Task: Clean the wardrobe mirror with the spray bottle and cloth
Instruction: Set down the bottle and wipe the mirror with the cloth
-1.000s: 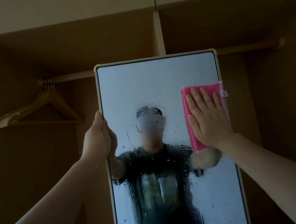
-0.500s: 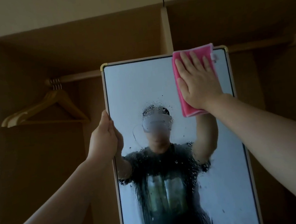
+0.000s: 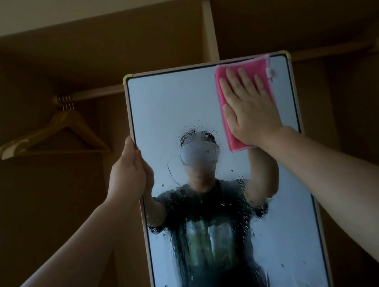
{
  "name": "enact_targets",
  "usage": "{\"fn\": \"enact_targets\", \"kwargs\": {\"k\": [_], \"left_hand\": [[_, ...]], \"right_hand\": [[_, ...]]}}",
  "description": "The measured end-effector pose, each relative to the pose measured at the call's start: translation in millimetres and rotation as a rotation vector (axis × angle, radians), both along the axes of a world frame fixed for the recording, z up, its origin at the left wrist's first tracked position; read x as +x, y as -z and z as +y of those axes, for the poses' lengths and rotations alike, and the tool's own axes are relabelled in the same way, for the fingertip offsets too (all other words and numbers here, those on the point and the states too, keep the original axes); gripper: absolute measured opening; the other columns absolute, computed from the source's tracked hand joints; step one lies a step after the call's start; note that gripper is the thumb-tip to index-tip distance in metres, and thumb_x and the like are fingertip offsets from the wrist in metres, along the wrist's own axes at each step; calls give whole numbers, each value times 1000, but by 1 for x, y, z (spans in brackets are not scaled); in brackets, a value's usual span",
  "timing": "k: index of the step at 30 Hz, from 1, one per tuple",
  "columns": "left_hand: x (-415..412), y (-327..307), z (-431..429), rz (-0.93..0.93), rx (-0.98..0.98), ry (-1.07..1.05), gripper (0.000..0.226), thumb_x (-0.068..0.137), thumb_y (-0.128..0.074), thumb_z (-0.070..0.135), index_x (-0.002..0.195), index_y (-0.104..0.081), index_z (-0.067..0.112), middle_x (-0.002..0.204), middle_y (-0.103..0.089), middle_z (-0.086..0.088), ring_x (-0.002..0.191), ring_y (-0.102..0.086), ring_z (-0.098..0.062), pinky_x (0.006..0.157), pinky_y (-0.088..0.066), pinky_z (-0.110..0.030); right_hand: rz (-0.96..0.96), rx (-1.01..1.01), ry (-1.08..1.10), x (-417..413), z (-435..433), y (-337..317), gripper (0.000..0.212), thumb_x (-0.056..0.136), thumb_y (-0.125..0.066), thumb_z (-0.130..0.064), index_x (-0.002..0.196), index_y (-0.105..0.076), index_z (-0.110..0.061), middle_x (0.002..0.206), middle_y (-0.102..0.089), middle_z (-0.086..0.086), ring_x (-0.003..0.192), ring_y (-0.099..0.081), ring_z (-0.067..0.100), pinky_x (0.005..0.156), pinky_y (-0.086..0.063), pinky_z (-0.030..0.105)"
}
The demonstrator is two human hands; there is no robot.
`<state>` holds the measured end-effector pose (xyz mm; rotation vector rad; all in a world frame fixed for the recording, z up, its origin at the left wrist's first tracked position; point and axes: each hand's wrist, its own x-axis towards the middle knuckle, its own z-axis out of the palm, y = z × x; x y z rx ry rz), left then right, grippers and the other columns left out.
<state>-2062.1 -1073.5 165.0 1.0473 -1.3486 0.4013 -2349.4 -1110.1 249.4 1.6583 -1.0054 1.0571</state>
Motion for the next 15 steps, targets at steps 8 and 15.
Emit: {"fn": "enact_targets", "kwargs": {"k": [8,15], "left_hand": [[3,0,-3,-14,-23,-6,42,104,-33,21,146,-33,18,79,-46,28,65,-44,35,55,-30,10],[4,2,-5,-9,-10,0,35,104,-32,21,139,-38,21,56,-55,27,55,-51,25,48,-37,4]], "right_hand": [[66,-24,-22,9,-3,47,60,101,-11,-38,154,-18,-10,160,-18,12,149,-12,31,121,-7,50],[115,-33,-67,14,-7,110,59,101,-15,-36,154,-16,-9,161,-14,13,150,-5,30,120,-10,52]]}}
